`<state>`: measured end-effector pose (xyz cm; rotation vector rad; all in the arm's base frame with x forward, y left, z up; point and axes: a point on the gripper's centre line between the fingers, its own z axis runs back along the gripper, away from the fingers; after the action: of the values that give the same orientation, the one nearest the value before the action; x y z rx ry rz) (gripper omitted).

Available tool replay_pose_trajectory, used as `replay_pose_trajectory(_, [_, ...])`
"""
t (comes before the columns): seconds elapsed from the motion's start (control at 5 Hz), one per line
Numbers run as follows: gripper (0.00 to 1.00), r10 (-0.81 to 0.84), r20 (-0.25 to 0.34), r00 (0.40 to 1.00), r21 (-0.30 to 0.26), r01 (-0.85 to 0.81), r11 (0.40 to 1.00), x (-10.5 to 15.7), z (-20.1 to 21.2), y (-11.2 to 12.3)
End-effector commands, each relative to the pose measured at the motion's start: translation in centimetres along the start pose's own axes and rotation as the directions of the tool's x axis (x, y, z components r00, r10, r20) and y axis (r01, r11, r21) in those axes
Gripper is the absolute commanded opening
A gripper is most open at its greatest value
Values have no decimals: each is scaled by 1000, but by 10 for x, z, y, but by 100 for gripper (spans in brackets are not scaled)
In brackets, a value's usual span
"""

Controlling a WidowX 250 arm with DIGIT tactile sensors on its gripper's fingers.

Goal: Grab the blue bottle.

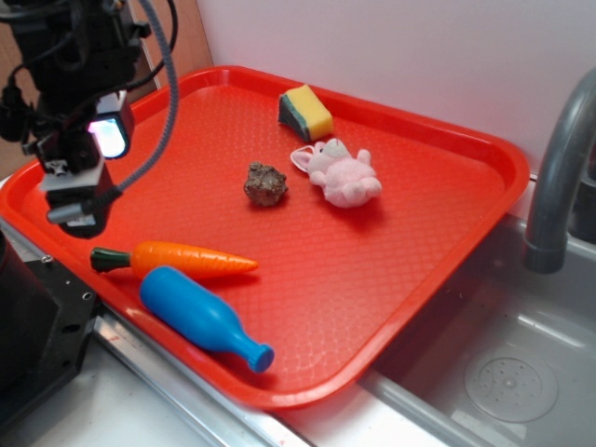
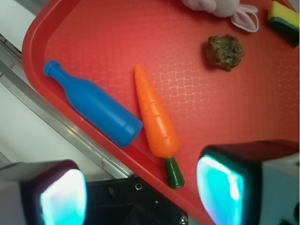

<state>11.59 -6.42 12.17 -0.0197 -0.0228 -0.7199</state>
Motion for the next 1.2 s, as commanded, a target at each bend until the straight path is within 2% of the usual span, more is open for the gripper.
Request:
replay_pose_trajectory(0.0, [100, -240, 26, 970, 59, 238, 969, 3, -22, -12])
replay_pose_trajectory(0.2, [100, -327, 28, 945, 49, 325, 944, 7, -36, -18])
replay_pose_trajectory(0.4, [100, -403, 0, 915, 35, 403, 915, 13, -54, -19])
replay_pose_trajectory(0.6, [100, -415, -9, 910, 1, 415, 910, 23, -68, -20])
replay_pose_trajectory(1.0, [100, -439, -66, 896, -5, 439, 898, 45, -101, -10])
